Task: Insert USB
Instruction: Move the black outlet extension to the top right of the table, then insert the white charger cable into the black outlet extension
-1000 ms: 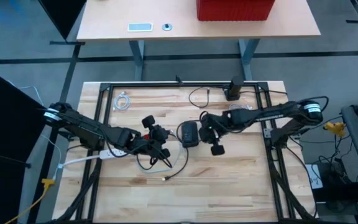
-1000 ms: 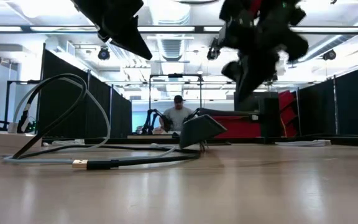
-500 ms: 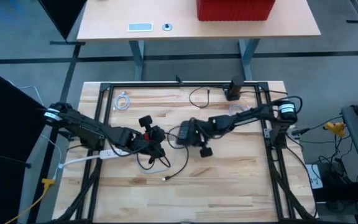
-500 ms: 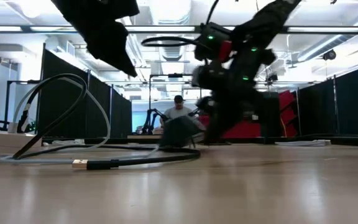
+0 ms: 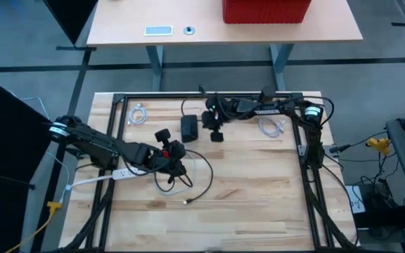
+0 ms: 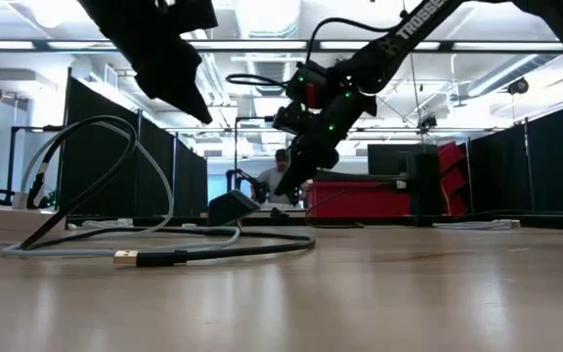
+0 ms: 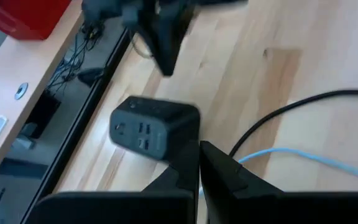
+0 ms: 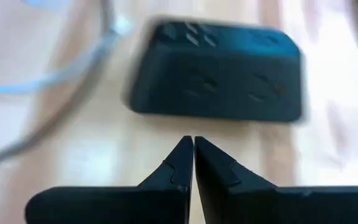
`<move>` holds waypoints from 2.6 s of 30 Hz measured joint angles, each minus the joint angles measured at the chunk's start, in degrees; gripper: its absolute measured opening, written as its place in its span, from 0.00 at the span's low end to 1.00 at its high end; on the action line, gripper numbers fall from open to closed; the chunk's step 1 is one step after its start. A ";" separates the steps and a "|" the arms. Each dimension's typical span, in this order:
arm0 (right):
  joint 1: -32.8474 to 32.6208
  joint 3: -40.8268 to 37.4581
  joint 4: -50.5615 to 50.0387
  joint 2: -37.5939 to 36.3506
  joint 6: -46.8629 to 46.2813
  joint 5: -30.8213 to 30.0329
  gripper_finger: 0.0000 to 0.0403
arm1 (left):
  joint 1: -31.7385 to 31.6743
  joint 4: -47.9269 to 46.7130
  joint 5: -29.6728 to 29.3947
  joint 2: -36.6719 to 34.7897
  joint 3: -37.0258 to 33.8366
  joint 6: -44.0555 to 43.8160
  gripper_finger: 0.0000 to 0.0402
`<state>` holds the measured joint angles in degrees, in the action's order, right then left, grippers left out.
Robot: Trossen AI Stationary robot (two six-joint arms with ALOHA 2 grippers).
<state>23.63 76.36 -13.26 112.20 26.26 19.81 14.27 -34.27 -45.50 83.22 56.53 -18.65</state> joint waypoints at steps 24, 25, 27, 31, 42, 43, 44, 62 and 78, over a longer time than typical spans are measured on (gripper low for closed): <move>-6.22 -0.09 -4.05 0.57 -7.04 -26.78 0.00 | -41.42 -3.10 22.72 -2.70 1.69 21.74 0.00; -6.16 -0.11 -6.11 -0.23 -6.84 -25.69 0.00 | -44.16 -3.68 23.57 -2.75 2.57 21.63 0.00; -6.14 -0.23 -9.44 -1.88 -6.08 -21.38 0.00 | -49.64 -6.65 25.91 -2.36 5.06 21.48 0.00; -6.28 -0.68 -14.06 -5.04 -5.19 -12.10 0.00 | -60.47 -14.82 30.20 0.87 11.45 19.58 0.00; -6.12 -0.78 -15.65 -8.85 -0.67 -4.34 0.00 | -74.53 -28.47 37.19 16.94 21.46 22.85 0.12; -6.13 -1.00 -15.79 -8.90 -0.67 -4.33 0.00 | -74.70 -29.54 37.18 18.45 22.00 22.87 0.15; -6.11 -1.34 -15.93 -8.92 -0.67 -4.34 0.00 | -74.80 -30.73 37.12 19.98 22.68 22.88 0.17; -6.37 -8.27 -16.96 -8.92 -2.47 -4.28 0.00 | -78.94 -32.51 30.88 29.55 25.76 32.46 0.50; -6.40 -9.22 -16.91 -9.03 -2.07 -4.30 0.00 | -79.93 -26.95 35.68 29.55 18.44 34.26 0.37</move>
<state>17.23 67.13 -30.17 103.18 24.18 15.51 -65.66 -61.22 -9.82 112.77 74.97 15.60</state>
